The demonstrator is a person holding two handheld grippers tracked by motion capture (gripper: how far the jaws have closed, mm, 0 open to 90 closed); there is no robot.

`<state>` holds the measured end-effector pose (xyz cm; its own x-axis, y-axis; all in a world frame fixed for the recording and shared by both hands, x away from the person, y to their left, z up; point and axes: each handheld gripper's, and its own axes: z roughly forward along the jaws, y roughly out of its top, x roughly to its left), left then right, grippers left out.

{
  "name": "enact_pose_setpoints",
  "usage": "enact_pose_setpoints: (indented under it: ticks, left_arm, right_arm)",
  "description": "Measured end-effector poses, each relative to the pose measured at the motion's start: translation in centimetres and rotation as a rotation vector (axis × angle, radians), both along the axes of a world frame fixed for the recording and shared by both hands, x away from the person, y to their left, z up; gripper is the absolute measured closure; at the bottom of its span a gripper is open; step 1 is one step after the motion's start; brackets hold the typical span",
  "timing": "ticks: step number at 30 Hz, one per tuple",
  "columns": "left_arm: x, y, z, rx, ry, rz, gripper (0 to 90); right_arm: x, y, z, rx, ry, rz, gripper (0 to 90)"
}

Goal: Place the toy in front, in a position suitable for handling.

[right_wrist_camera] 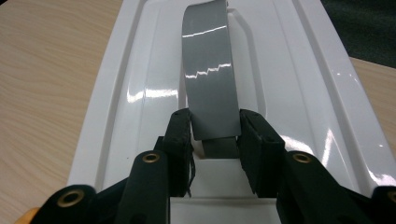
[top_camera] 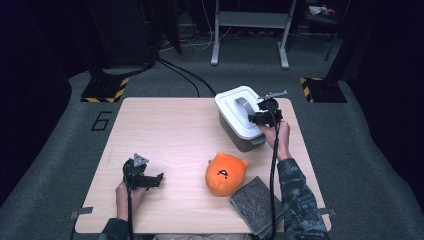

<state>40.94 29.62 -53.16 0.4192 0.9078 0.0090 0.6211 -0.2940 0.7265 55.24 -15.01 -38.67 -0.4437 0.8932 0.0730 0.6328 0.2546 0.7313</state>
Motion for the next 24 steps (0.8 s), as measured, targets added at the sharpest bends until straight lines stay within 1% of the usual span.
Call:
enact_pose_setpoints:
  ticks: [2, 3, 4, 5, 6, 7, 9, 10, 11, 12, 13, 15, 16, 17, 18, 19, 20, 21, 22, 24]
  left_arm:
    - [0.0, 0.0, 0.0, 0.000, 0.000, 0.000, 0.5]
    - [0.0, 0.0, 0.0, 0.000, -0.001, 0.000, 0.5]
    - [0.0, 0.0, 0.0, 0.000, 0.000, 0.000, 0.5]
    - [0.0, 0.0, 0.0, 0.000, 0.000, 0.000, 0.5]
    - [0.0, 0.0, 0.0, -0.001, 0.000, 0.000, 0.5]
    - [0.0, 0.0, 0.0, -0.001, 0.000, 0.000, 0.5]
    - [0.0, 0.0, 0.0, 0.000, 0.000, 0.000, 0.5]
    - [0.0, 0.0, 0.0, -0.001, 0.000, 0.000, 0.5]
    - [0.0, 0.0, 0.0, -0.001, -0.001, 0.001, 0.5]
    - [0.0, 0.0, 0.0, -0.001, 0.000, 0.000, 0.5]
    - [0.0, 0.0, 0.0, -0.001, -0.001, 0.001, 0.5]
    - [0.0, 0.0, 0.0, -0.001, -0.001, 0.001, 0.5]
    - [0.0, 0.0, 0.0, 0.000, 0.003, -0.001, 0.5]
    - [0.0, 0.0, 0.0, -0.001, -0.001, 0.001, 0.5]
    - [0.0, 0.0, 0.0, 0.000, 0.000, 0.000, 0.5]
    - [0.0, 0.0, 0.0, 0.001, 0.000, 0.000, 0.5]
    - [0.0, 0.0, 0.0, 0.000, 0.000, 0.000, 0.5]
    - [0.0, 0.0, 0.0, 0.000, 0.000, 0.000, 0.5]
    - [0.0, 0.0, 0.0, 0.000, 0.000, 0.001, 0.5]
    - [0.0, 0.0, 0.0, 0.002, 0.001, -0.001, 0.5]
  right_arm:
    - [0.0, -0.1, 0.0, -0.001, 0.002, 0.004, 63.6]
    - [0.0, -0.1, 0.1, 0.000, 0.007, 0.004, 57.8]
    - [-0.2, -0.7, 0.3, 0.009, -0.005, 0.029, 43.0]
    - [-0.2, -0.7, 0.3, 0.009, -0.005, 0.029, 43.0]
    - [-0.4, -1.1, 0.5, 0.018, -0.026, 0.034, 42.1]
    - [-0.7, -1.5, 0.7, 0.038, -0.045, 0.013, 41.0]
    - [-0.9, -2.6, 1.1, 0.033, -0.063, 0.001, 39.9]
    - [-1.0, -3.1, 1.1, 0.028, -0.054, -0.021, 40.8]
    - [-1.0, -3.7, 1.1, 0.023, -0.056, -0.026, 41.2]
    - [-1.0, -4.3, 1.0, 0.016, -0.047, -0.050, 42.9]
    - [-1.0, -4.6, 0.9, 0.013, -0.046, -0.062, 43.5]
    - [-0.9, -5.4, 0.8, 0.016, -0.042, -0.083, 45.4]
    - [-0.9, -5.8, 0.7, 0.010, -0.033, -0.091, 46.8]
    - [-0.8, -6.0, 0.6, 0.017, -0.032, -0.099, 47.4]
    - [-0.7, -6.3, 0.5, 0.010, -0.029, -0.101, 48.6]
    - [-0.6, -6.5, 0.3, 0.013, -0.024, -0.102, 50.2]
    - [-0.6, -6.5, 0.2, 0.013, -0.014, -0.117, 51.8]
    - [-0.5, -6.7, 0.1, 0.016, -0.013, -0.123, 53.2]
    - [-0.2, -7.0, -0.4, 0.015, 0.001, -0.125, 56.6]
    - [-0.1, -7.2, -0.7, 0.016, 0.007, -0.127, 57.3]
